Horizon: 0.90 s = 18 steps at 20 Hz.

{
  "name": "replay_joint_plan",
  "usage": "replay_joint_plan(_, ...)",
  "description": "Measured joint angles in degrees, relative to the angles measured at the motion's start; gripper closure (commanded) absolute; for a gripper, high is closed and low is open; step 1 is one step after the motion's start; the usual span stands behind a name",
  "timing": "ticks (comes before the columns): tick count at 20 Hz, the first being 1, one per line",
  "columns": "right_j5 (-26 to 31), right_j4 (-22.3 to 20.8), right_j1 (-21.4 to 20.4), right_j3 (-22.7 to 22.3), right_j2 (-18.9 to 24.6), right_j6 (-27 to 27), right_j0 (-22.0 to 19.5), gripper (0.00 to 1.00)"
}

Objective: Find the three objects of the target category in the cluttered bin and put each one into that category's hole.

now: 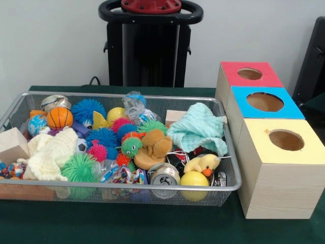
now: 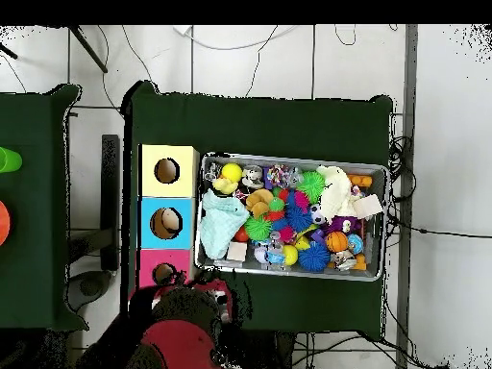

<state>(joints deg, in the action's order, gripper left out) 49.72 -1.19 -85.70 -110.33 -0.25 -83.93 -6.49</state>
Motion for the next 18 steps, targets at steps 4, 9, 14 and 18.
replay_joint_plan(4,-18.5,2.3,-0.5,-3.4,2.0,0.0,-2.7,0.00)
replay_joint_plan(9,-35.0,2.6,0.5,-6.3,3.4,0.0,-4.9,0.00)
replay_joint_plan(14,-11.9,2.4,0.5,-1.1,3.4,0.0,-4.7,0.00)
replay_joint_plan(18,9.4,2.4,-0.1,3.9,3.5,0.0,-4.8,0.00)
